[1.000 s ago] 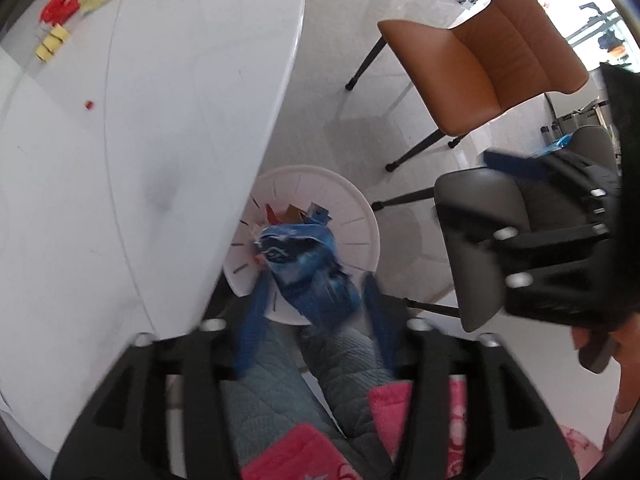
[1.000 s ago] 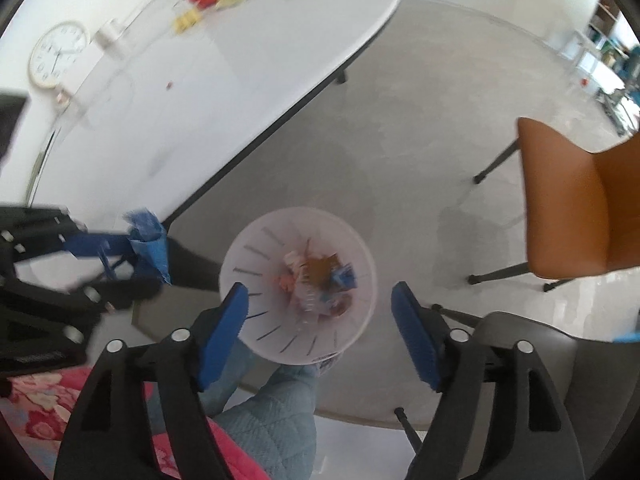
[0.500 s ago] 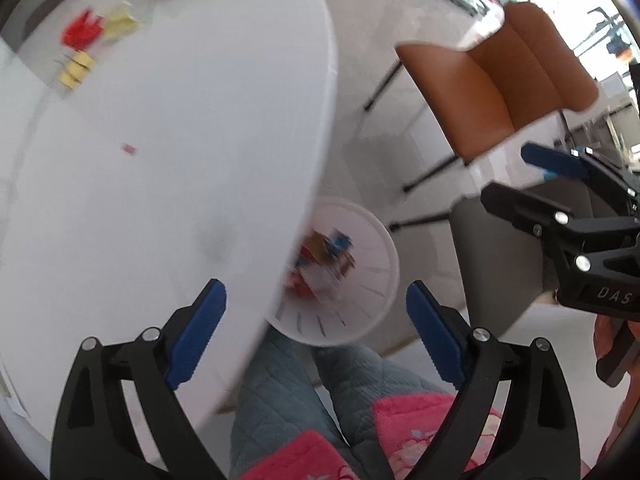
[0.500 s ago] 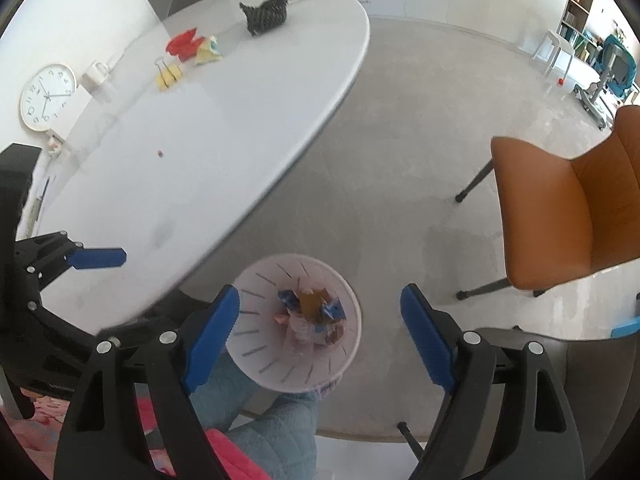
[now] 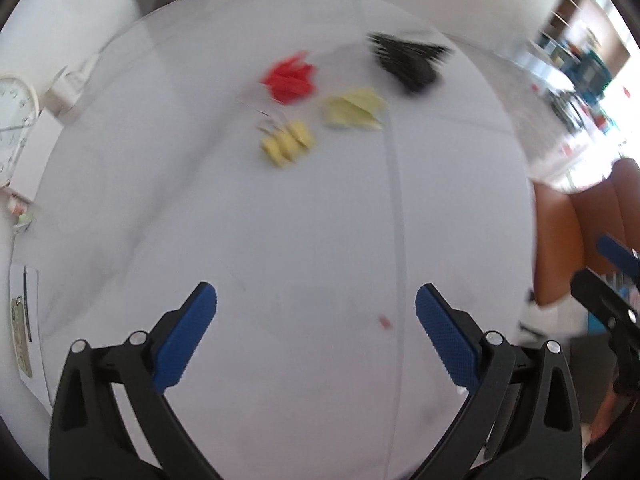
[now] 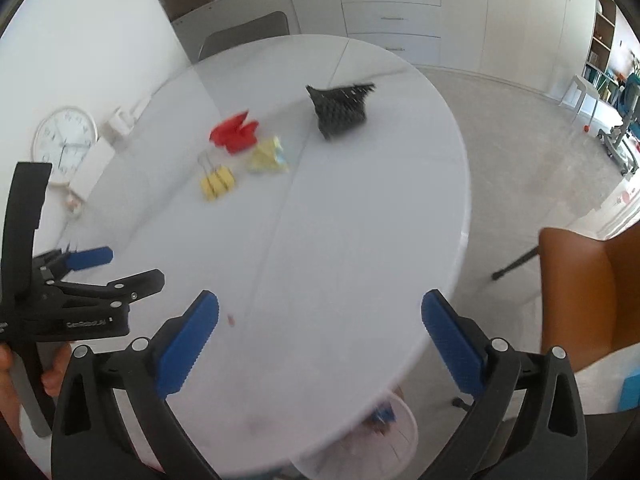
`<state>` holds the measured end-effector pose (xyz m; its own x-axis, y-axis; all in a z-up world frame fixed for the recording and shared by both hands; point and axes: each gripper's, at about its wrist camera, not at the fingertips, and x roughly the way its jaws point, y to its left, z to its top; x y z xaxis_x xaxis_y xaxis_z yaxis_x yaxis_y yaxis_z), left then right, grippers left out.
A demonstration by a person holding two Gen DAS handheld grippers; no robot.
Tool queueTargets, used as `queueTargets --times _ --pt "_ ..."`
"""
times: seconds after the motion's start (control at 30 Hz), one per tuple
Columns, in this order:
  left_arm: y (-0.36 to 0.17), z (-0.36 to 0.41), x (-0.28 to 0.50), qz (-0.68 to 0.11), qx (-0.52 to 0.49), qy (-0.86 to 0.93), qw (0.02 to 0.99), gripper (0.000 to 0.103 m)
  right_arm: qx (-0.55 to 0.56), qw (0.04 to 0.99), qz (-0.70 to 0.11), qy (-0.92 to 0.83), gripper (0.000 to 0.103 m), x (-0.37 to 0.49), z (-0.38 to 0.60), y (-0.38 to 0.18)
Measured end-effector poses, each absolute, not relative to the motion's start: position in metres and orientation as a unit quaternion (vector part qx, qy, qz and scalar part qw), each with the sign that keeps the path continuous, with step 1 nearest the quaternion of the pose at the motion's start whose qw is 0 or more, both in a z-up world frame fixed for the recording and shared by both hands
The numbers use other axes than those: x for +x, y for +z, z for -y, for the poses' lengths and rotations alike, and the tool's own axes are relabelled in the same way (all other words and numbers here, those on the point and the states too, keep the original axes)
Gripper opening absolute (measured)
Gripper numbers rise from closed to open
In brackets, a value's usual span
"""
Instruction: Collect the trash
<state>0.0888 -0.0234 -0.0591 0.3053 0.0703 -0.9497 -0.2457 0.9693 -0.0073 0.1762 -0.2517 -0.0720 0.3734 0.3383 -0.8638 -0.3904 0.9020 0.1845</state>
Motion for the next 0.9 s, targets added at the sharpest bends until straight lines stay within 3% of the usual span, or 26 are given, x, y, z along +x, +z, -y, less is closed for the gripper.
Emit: queueTargets --times 0.27,0.77,0.83,0.9 --pt "-0.097 -0.035 0.155 -0.587 -0.185 0.152 0.773 0.096 -0.035 0.832 -0.519 0.193 0.101 0.234 0.197 -0.1" --pt "-0.15 -0.046 0.213 -0.592 -0.247 0.233 0.731 0.096 -0.048 0.823 -0.537 0.178 0.101 0.287 0.184 -0.141" --pt "-0.152 -0.046 0.216 -0.589 -0.251 0.236 0.731 0.093 -0.049 0.822 -0.539 0.179 0.101 0.292 0.183 -0.143" --pt "-0.154 -0.045 0.219 -0.59 -0.248 0.238 0.731 0.081 -0.048 0.819 -0.541 0.183 0.101 0.296 0.181 -0.147"
